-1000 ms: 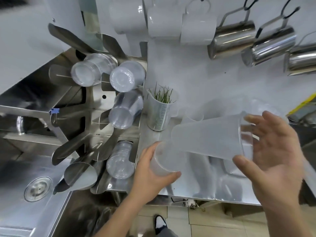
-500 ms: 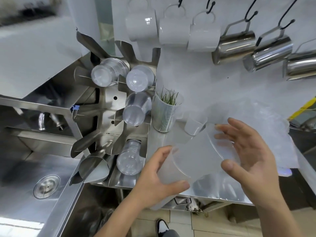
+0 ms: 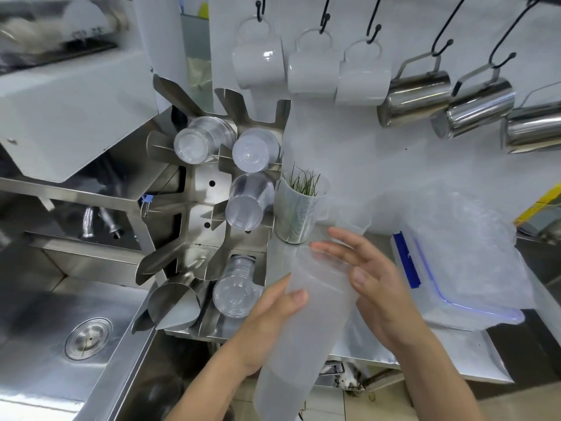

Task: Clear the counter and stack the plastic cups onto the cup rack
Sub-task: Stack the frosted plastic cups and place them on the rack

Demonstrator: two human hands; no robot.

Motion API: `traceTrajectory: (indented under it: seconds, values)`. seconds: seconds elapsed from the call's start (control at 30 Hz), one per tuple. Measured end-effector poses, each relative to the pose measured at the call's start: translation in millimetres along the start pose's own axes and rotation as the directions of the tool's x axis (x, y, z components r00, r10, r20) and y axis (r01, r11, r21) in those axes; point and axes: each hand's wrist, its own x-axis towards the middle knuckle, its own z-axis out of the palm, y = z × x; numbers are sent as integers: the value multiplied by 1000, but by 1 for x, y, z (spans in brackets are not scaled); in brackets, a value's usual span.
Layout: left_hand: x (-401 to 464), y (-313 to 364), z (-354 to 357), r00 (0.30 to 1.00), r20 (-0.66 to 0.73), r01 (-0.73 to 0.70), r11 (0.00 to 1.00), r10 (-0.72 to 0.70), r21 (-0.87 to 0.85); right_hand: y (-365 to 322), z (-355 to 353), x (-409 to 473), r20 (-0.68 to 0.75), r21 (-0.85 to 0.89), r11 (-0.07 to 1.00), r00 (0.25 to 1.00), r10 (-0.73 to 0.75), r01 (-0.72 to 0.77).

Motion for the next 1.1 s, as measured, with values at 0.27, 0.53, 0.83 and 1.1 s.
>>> traceTrajectory:
  seconds: [0.27, 0.53, 0.83, 1.1]
  values:
    - [-4, 6, -4, 998, -56, -38, 999, 37, -22, 4, 11, 3, 31, 12, 998, 998, 54, -54]
    - [-6, 14, -5, 964, -213, -102, 964, 156, 244, 0, 19, 7, -14, 21, 997, 997, 78, -77]
    - [-1, 24, -15, 933, -245, -177, 929, 263, 324, -7, 35, 20, -2, 18, 999, 999, 33, -33]
    - [7, 17, -58, 944, -329, -3, 998, 23, 61, -15, 45, 42, -49, 115, 993, 999, 9, -3]
